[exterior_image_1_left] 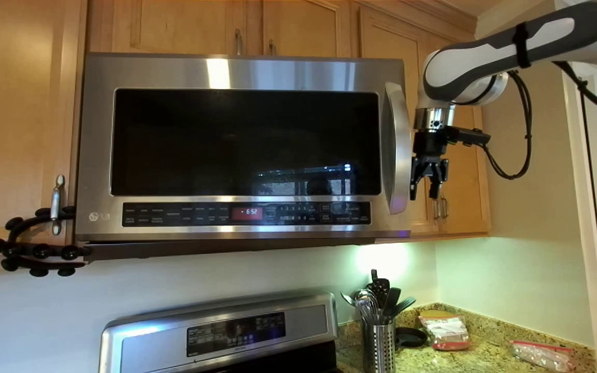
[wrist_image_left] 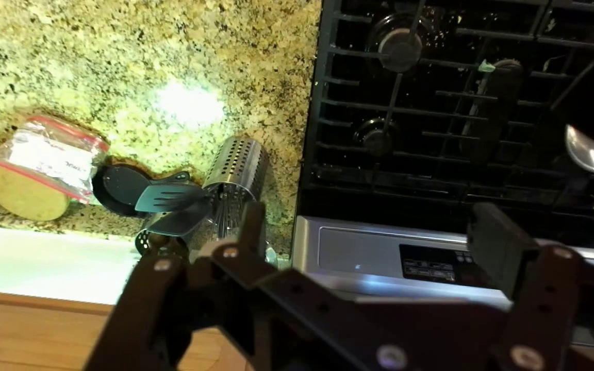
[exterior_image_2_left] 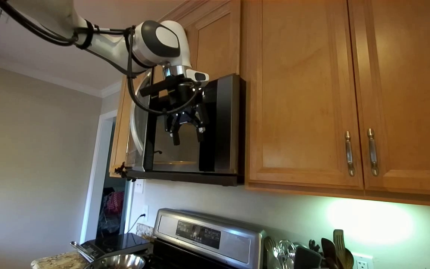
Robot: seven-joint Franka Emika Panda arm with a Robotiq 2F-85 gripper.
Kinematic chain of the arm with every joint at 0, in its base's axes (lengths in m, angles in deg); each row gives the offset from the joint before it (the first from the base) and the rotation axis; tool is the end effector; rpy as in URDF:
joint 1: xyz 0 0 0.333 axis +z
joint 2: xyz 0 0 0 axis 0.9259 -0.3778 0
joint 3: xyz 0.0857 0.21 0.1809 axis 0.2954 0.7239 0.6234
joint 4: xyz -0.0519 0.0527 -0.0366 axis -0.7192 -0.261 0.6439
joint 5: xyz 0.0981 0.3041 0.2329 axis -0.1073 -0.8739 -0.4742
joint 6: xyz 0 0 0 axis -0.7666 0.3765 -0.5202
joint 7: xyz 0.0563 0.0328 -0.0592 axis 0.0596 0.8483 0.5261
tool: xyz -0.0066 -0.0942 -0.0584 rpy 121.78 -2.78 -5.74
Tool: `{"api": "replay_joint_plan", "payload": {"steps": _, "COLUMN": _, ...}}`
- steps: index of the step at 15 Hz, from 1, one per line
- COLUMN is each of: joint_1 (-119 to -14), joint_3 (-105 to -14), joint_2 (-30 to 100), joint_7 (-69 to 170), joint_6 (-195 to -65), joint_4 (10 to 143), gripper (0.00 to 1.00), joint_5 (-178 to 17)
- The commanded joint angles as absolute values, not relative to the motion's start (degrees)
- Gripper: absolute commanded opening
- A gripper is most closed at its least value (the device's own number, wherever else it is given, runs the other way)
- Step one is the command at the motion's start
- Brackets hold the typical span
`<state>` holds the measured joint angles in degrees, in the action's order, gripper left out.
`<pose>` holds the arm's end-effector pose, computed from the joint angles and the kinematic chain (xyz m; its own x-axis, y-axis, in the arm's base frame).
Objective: Open the microwave
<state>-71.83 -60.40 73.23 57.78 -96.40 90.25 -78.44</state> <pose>0.4539 -0.0876 0.6675 0.9573 -0.0995 0.2714 -0.1204 -0.9908 0.0615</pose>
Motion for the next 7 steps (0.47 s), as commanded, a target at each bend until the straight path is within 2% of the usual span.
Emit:
{"api": "replay_joint_plan", "payload": {"steps": 1, "joint_1": -71.7, "joint_3": -60.1, "joint_2": 72.1, "joint_7": 57.9, "joint_6": -96.3, "joint_4": 89.4, "gripper": 1.00, "joint_5": -78.5}}
{"api": "replay_joint_plan", "payload": {"steps": 7, "joint_1": -71.7, "joint_3": -59.9, "joint_2": 71.5, "joint_7": 57.8, "joint_6": -96.3, "joint_4": 89.1, "gripper": 1.00, "joint_5": -78.4}}
